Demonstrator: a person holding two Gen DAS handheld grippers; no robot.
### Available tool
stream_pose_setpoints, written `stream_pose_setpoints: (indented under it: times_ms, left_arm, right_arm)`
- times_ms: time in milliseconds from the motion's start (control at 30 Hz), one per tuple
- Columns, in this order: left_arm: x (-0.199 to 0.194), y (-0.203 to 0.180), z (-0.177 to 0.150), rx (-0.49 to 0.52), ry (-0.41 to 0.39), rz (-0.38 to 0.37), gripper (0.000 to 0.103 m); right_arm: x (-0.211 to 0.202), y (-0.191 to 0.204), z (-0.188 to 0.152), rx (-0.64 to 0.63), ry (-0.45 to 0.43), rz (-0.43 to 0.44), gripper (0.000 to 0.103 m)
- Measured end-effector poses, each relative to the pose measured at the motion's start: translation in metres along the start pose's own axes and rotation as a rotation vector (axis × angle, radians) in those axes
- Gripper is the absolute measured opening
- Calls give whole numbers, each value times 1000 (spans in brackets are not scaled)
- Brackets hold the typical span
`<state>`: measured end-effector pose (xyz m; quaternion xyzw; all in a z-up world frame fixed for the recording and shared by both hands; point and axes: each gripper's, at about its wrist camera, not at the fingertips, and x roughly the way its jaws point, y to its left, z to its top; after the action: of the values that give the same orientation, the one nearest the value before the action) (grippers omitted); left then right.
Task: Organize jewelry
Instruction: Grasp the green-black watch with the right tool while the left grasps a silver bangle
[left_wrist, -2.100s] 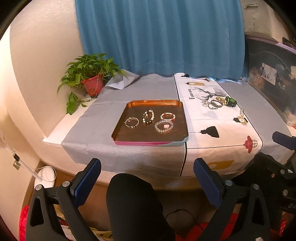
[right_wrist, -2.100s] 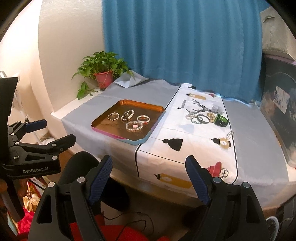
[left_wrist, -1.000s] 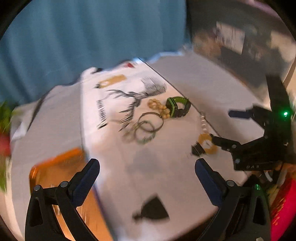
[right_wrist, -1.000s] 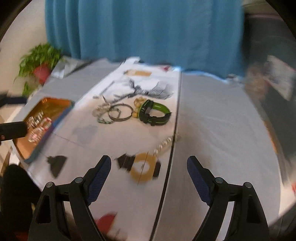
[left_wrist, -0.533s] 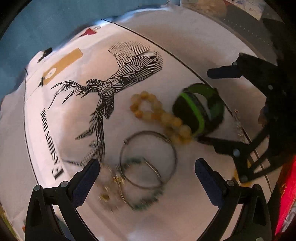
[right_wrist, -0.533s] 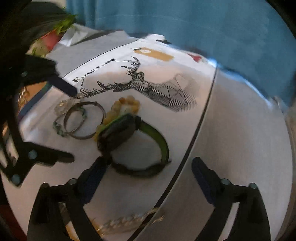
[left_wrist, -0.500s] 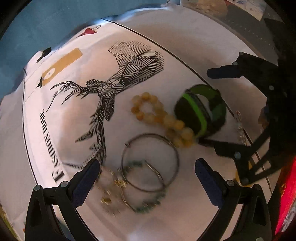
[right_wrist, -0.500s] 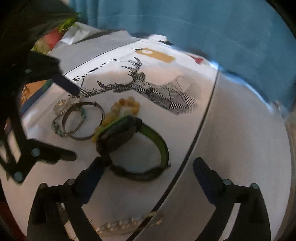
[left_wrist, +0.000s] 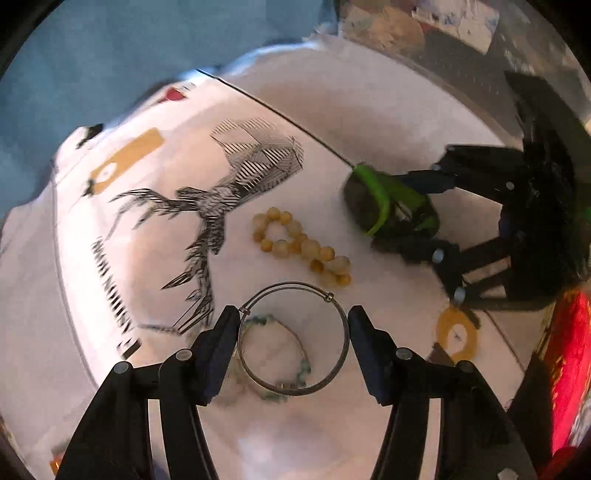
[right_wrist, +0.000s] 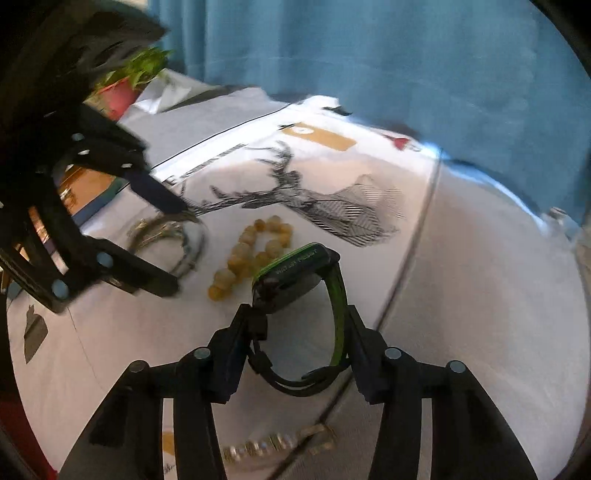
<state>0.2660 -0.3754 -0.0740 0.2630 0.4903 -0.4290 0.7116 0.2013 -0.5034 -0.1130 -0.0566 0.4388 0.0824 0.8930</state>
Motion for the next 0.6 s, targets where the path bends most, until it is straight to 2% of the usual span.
stream_pose_setpoints:
  times_ms: [133, 200, 300, 367, 467, 600]
  left_arm:
    - [-46, 1, -11, -79, -87, 21, 56]
    - [-74, 1, -29, -121, -138, 42, 56]
    - [-111, -3, -54, -165, -206, 117, 56]
    - [-137, -12, -81, -199, -250, 163, 56]
    - [-161, -21, -117, -254, -279, 201, 57]
    - [-190, -40, -175, -314, -296, 253, 57]
  right_arm:
    - [-29, -14, -4, 95, -41, -79, 50]
    - [-50, -19, -9, 153, -60, -114, 50]
    - [-82, -16, -18, 216, -73, -157, 50]
    - [-105, -8, -25, 261, -81, -193, 50]
    - [-143, 15, -39, 327, -112, -200, 50]
    - [-188, 63, -57, 354, -146, -188, 50]
